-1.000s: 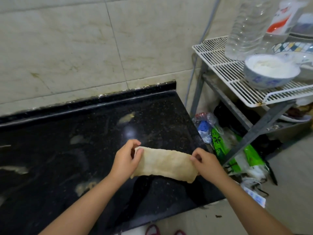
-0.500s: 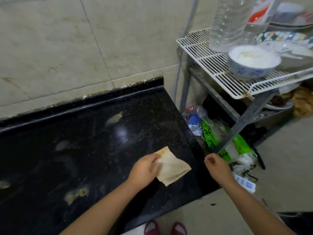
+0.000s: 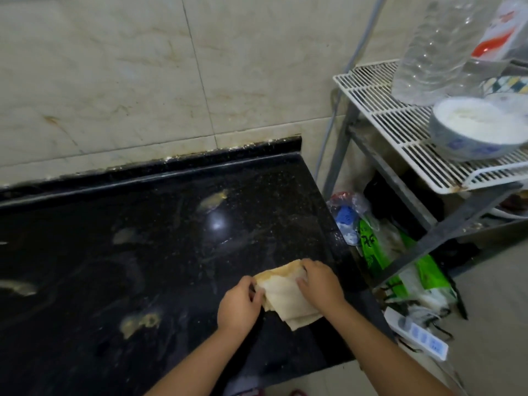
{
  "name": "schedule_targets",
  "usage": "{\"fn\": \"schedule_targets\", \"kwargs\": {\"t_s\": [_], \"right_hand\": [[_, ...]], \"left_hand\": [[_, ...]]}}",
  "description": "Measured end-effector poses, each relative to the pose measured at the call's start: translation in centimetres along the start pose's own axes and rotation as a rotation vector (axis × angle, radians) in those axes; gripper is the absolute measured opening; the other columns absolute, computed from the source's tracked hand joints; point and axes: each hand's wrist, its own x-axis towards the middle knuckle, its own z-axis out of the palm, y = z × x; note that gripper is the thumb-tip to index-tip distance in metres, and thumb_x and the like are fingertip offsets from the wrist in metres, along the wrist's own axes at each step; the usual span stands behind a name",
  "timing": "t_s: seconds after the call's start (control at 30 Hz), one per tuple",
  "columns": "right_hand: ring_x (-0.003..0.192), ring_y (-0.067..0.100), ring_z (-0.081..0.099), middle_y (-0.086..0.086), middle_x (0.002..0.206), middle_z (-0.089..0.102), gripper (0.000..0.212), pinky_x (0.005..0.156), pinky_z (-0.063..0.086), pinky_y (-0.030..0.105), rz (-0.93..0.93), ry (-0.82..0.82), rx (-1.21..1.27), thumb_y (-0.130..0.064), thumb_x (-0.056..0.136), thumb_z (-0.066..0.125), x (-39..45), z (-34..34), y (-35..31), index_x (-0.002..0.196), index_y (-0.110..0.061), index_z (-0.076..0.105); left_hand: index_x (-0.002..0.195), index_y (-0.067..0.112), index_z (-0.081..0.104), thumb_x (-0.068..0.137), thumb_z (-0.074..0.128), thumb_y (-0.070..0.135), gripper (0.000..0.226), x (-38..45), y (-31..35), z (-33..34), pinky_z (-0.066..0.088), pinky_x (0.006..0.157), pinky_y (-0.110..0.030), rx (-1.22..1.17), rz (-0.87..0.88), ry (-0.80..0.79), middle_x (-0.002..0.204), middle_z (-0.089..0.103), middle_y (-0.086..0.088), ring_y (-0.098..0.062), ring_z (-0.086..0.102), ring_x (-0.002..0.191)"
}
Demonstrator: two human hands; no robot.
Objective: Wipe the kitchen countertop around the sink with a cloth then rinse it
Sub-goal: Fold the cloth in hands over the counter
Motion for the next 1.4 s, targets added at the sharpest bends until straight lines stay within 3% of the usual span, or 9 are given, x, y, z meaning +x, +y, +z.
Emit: {"fn": "schedule_targets", "kwargs": {"t_s": [0.2,0.37,0.57,0.67,0.77,0.93,1.07,1.27,1.4], "right_hand": [[0.110,0.023,0.054,0.009,0.118,0.058,0.043,0.089,0.041,0.024,-0.027,0.001,0.101,-0.007,0.088,0.047,1.6,-0.2,0.0,0.130,-0.014,0.048],[0.076,0.012,0.050,-0.011,0.068,0.047,0.039,0.061,0.037,0.000,0.000,-0.042,0.295,0.004,0.081,0.052,1.7,-0.9,0.9,0.116,-0.011,0.060],[0.087,0.010,0.054,0.002,0.091,0.066,0.026,0.067,0.035,0.007,0.006,0.044,0.349,0.003,0.083,0.053,1.4,-1.3,1.0,0.102,-0.008,0.068],[0.094,0.018,0.058,0.007,0.100,0.070,0.023,0.081,0.039,0.018,-0.040,0.162,0.325,0.002,0.083,0.056,0.8,-0.9,1.0,0.098,-0.006,0.071],[0.098,0.025,0.057,0.008,0.098,0.071,0.021,0.086,0.040,0.027,-0.020,0.218,0.312,0.001,0.081,0.057,0.6,-0.3,1.1,0.095,-0.006,0.072],[0.086,0.015,0.056,0.007,0.092,0.068,0.018,0.074,0.037,0.016,0.003,0.196,0.425,0.003,0.082,0.057,0.6,0.0,1.3,0.093,-0.001,0.071],[0.085,0.014,0.059,0.004,0.088,0.067,0.019,0.065,0.037,0.006,0.023,0.183,0.495,0.005,0.082,0.056,0.6,-0.2,1.9,0.093,-0.002,0.071],[0.110,0.020,0.059,0.009,0.115,0.066,0.031,0.087,0.037,0.012,0.057,0.118,0.471,0.003,0.086,0.052,0.6,-0.7,2.1,0.112,-0.004,0.066],[0.110,0.023,0.059,0.011,0.114,0.067,0.028,0.087,0.038,0.015,0.083,0.113,0.480,-0.001,0.087,0.053,0.8,-1.0,2.0,0.111,-0.004,0.066]], "left_hand": [[0.087,0.020,0.046,0.090,0.055,0.029,0.013,0.0,0.9,1.2,0.039,0.056,-0.025,-0.228,-0.143,0.054,0.067,0.051,0.012,-0.013,0.054,0.069],[0.089,0.020,0.038,0.090,0.054,0.026,0.017,0.4,2.0,1.6,0.039,0.058,-0.024,-0.264,-0.224,0.040,0.071,0.047,0.014,-0.015,0.053,0.072],[0.071,0.028,0.036,0.086,0.055,0.016,0.027,0.4,2.3,2.0,0.047,0.069,-0.034,-0.329,-0.249,0.057,0.078,0.058,0.000,-0.025,0.058,0.086],[0.096,0.021,0.051,0.090,0.048,0.024,0.007,0.2,2.6,2.1,0.046,0.080,-0.033,-0.231,-0.277,0.035,0.098,0.063,-0.005,-0.026,0.053,0.102],[0.114,0.021,0.051,0.094,0.041,0.033,0.026,0.3,3.0,2.5,0.041,0.087,-0.029,-0.114,-0.309,-0.013,0.112,0.062,-0.003,-0.024,0.051,0.110],[0.081,0.025,0.054,0.090,0.053,0.026,0.009,0.6,3.9,2.9,0.045,0.070,-0.028,-0.532,-0.413,0.039,0.083,0.060,0.002,-0.023,0.058,0.088],[0.080,0.030,0.050,0.086,0.060,0.020,0.015,0.8,4.1,2.9,0.041,0.063,-0.025,-0.596,-0.374,0.048,0.077,0.057,0.008,-0.019,0.057,0.084],[0.069,0.028,0.042,0.085,0.060,0.018,0.027,1.1,4.0,3.0,0.038,0.056,-0.025,-0.551,-0.327,0.072,0.075,0.055,0.002,-0.018,0.053,0.074],[0.071,0.025,0.042,0.085,0.060,0.009,0.028,1.4,4.6,2.8,0.038,0.057,-0.022,-0.699,-0.357,0.091,0.067,0.049,0.002,-0.012,0.047,0.063]]}}
